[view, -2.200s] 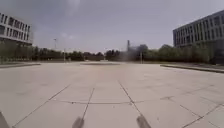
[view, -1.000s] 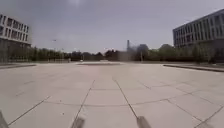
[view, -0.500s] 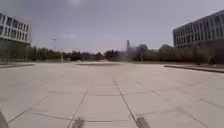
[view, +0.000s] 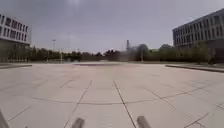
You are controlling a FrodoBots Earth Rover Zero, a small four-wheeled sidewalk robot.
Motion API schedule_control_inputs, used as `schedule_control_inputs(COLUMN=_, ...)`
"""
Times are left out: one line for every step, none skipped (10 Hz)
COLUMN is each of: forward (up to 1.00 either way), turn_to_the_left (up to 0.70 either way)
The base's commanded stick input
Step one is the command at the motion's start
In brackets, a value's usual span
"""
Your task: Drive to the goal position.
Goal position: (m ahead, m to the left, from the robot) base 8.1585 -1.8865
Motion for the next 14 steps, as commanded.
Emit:
schedule_control_inputs(forward=0.70, turn_to_the_left=-0.27)
schedule_control_inputs(forward=0.70, turn_to_the_left=-0.27)
schedule_control_inputs(forward=0.70, turn_to_the_left=-0.27)
schedule_control_inputs(forward=0.70, turn_to_the_left=-0.27)
schedule_control_inputs(forward=0.70, turn_to_the_left=-0.27)
schedule_control_inputs(forward=0.70, turn_to_the_left=-0.27)
schedule_control_inputs(forward=0.70, turn_to_the_left=-0.27)
schedule_control_inputs(forward=0.70, turn_to_the_left=-0.27)
schedule_control_inputs(forward=0.70, turn_to_the_left=-0.17)
schedule_control_inputs(forward=0.70, turn_to_the_left=0.00)
schedule_control_inputs(forward=0.70, turn_to_the_left=0.00)
schedule_control_inputs(forward=0.70, turn_to_the_left=0.00)
schedule_control_inputs(forward=0.70, turn_to_the_left=0.00)
schedule_control_inputs(forward=0.70, turn_to_the_left=0.00)
